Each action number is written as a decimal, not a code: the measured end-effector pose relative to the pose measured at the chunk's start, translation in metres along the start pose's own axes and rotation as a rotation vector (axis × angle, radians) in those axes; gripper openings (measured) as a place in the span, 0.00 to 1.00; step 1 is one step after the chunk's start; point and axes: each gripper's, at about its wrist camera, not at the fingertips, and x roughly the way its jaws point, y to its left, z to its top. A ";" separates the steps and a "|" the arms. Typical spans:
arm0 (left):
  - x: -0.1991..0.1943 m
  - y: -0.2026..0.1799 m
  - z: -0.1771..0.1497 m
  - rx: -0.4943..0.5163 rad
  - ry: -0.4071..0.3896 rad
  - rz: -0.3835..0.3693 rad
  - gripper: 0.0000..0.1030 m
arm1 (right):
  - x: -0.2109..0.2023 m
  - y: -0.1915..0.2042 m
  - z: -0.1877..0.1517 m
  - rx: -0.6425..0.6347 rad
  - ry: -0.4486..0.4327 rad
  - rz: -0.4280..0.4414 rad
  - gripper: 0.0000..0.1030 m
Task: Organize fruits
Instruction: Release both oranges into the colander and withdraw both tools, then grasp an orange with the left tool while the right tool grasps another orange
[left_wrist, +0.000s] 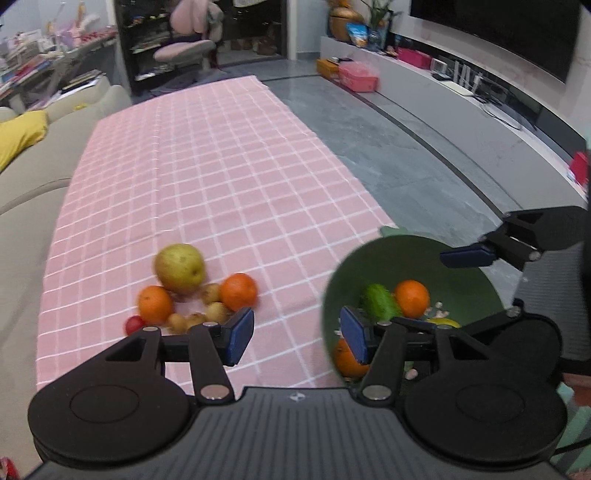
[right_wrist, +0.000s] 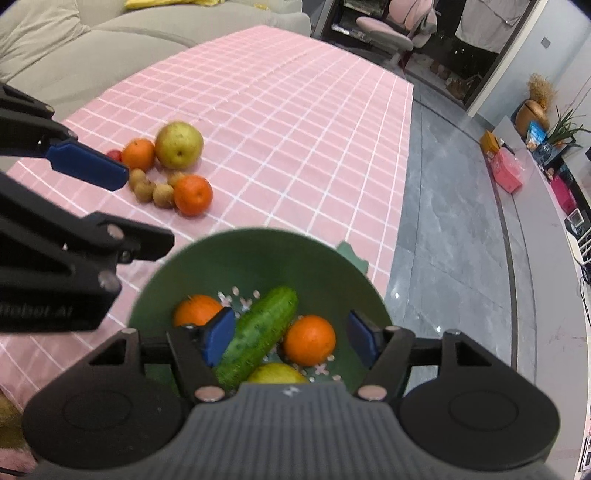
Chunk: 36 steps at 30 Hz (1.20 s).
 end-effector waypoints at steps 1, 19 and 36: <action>-0.002 0.004 -0.001 -0.006 -0.004 0.014 0.62 | -0.002 0.002 0.002 0.001 -0.008 0.003 0.66; -0.012 0.089 -0.024 -0.167 -0.037 0.190 0.62 | 0.001 0.060 0.047 0.009 -0.071 0.086 0.69; 0.010 0.125 -0.040 -0.303 -0.075 0.121 0.60 | 0.042 0.064 0.066 0.106 -0.035 0.127 0.68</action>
